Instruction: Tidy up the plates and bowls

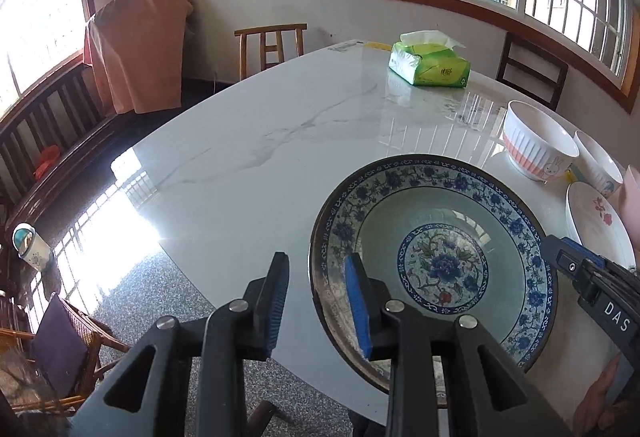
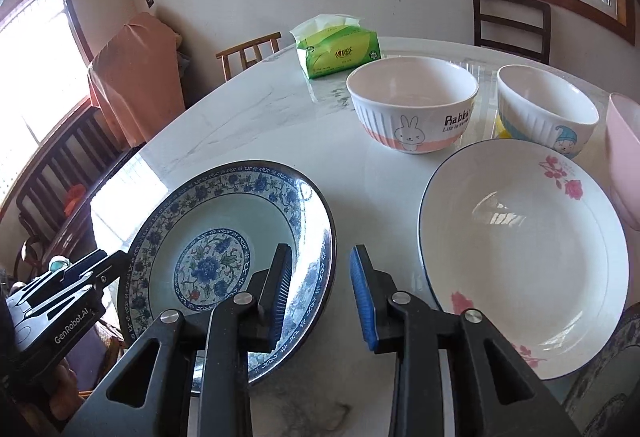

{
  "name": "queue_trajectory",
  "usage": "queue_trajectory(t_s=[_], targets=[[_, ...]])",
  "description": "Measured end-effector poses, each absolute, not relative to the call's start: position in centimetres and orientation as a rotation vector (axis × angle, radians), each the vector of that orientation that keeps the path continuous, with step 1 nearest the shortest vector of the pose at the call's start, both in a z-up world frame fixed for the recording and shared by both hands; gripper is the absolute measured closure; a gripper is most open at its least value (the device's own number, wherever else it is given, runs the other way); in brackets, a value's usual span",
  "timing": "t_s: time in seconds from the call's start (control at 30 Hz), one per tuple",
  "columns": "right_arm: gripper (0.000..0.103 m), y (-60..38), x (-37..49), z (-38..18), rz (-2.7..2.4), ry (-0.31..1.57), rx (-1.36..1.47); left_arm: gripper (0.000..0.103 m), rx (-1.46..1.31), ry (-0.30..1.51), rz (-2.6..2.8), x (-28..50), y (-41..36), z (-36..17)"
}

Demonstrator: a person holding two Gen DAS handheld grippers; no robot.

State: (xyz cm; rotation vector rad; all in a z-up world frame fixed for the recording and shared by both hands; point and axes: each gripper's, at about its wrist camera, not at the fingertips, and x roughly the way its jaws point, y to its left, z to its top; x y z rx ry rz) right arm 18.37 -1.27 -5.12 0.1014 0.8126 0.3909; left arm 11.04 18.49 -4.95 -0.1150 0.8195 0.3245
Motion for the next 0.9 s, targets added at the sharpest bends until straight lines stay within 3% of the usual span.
queue_trajectory(t_s=[0.4, 0.9], targets=[[0.047, -12.0, 7.0, 0.7, 0.349, 0.68, 0.207, 0.066, -0.037, 0.733, 0.217, 6.2, 12.7, -0.6], [0.035, -28.8, -0.7, 1.3, 0.005, 0.611, 0.313, 0.066, 0.181, 0.687, 0.042, 4.8, -0.4, 1.1]])
